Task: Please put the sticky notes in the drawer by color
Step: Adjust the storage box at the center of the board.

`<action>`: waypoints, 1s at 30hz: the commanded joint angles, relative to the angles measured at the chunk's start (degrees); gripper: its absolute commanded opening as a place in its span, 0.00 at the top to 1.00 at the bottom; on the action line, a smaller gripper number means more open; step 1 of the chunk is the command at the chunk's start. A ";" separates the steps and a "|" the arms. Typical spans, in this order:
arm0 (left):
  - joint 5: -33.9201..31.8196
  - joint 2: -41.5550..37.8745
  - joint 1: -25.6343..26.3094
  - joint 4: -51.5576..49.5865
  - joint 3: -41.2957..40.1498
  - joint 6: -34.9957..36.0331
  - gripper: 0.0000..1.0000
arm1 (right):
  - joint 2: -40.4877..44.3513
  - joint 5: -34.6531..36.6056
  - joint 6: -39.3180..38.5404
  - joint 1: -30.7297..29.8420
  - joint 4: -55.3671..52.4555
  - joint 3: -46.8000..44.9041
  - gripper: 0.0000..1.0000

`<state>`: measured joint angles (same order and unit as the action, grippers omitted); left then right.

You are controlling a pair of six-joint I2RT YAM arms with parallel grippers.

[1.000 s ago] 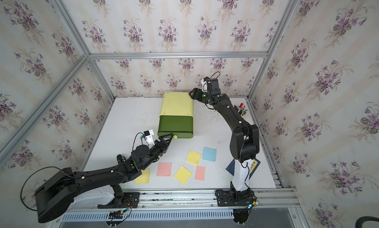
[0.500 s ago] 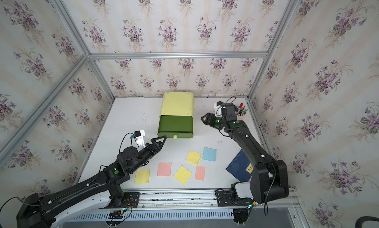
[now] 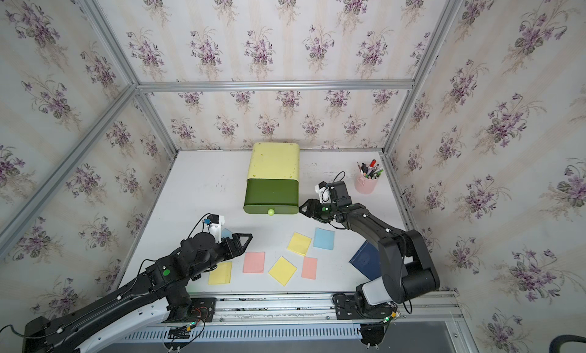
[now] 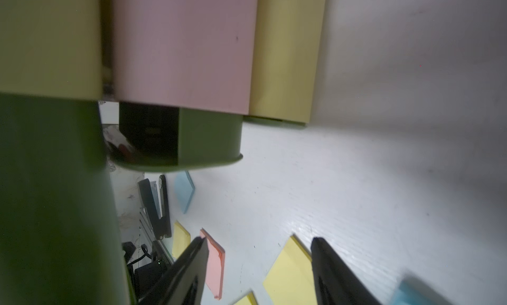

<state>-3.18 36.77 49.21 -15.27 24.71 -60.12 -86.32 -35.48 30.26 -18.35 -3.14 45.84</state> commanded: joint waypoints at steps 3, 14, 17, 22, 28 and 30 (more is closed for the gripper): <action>0.24 -1.08 0.01 -7.49 1.66 3.85 0.12 | -4.69 -2.86 2.71 -0.02 6.45 3.35 0.35; 0.76 -2.26 0.01 -16.60 2.33 6.39 0.09 | -7.94 2.89 1.32 0.07 3.14 9.64 0.34; 0.49 -1.56 0.01 -19.69 3.74 7.10 0.06 | -8.25 4.72 -0.07 0.07 0.19 11.13 0.34; -0.01 0.61 0.01 -23.71 6.10 8.34 0.06 | -2.57 6.08 -0.77 0.16 -1.69 5.17 0.34; 6.86 9.78 0.31 -19.89 6.14 8.55 0.06 | 7.98 15.98 -5.32 1.13 -13.22 -0.61 0.32; 6.68 13.72 1.13 -19.38 7.00 8.09 0.03 | 12.53 17.60 -5.73 1.71 -15.24 -3.19 0.32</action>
<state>1.23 47.37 49.74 -36.45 30.81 -52.51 -77.49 -23.24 26.89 -17.10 -12.32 44.51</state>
